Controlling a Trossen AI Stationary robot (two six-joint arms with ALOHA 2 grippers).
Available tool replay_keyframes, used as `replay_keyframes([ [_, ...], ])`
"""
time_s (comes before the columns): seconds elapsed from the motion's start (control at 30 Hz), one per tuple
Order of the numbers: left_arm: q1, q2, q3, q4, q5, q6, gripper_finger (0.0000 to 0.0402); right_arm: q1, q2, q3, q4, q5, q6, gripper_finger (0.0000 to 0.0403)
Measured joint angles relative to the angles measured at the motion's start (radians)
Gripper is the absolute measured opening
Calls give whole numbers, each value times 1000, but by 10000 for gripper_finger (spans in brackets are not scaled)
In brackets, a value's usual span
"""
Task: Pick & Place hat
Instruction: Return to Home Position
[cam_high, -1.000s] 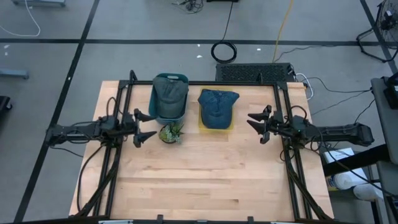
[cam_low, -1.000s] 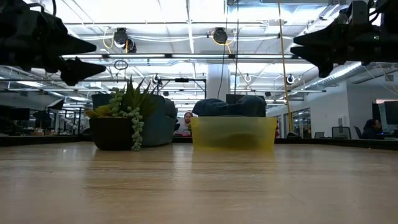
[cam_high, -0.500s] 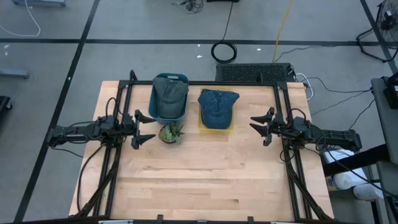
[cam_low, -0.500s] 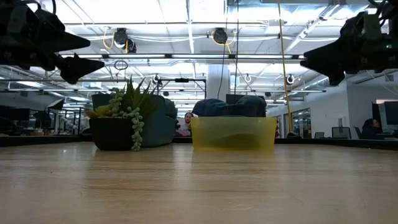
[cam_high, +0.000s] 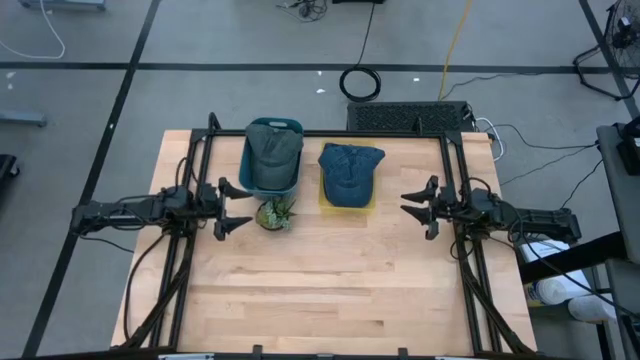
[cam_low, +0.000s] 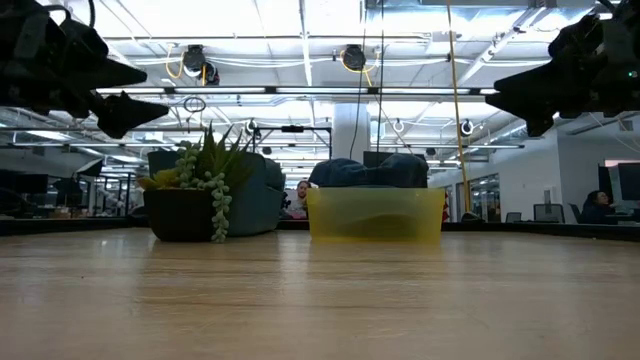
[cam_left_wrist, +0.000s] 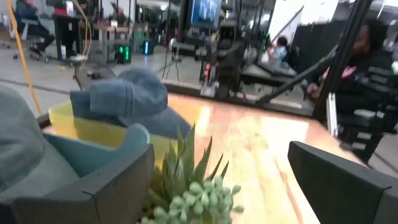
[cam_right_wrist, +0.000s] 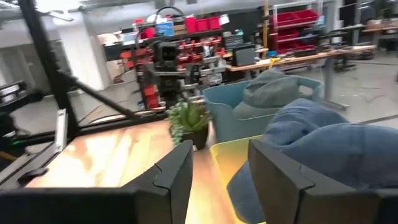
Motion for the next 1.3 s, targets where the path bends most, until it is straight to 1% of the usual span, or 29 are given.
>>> replay_keyframes([
  [0.1, 0, 52, 0, -1, 0, -4, 379, 0, 4, 0, -7, -32, -9, 141],
  [0.17, 0, 95, -1, -2, 1, -34, 379, 0, 12, 0, -7, -32, 0, 141],
  [0.37, 0, 165, -1, -1, 0, -187, 379, 0, 57, 0, -6, -30, 23, 141],
  [0.47, 0, 172, -2, 6, 0, -222, 379, 0, 64, 0, -6, -29, 16, 141],
  [0.83, 0, 171, -4, 52, -4, -204, 379, 0, 65, 0, -5, -29, 16, 141],
  [1.2, 0, 171, -4, 56, -3, -205, 379, 0, 65, 0, -5, -28, 16, 141],
  [1.3, -6, 144, -4, 55, -3, -206, 379, 0, 65, 0, -5, -28, 16, 141],
])
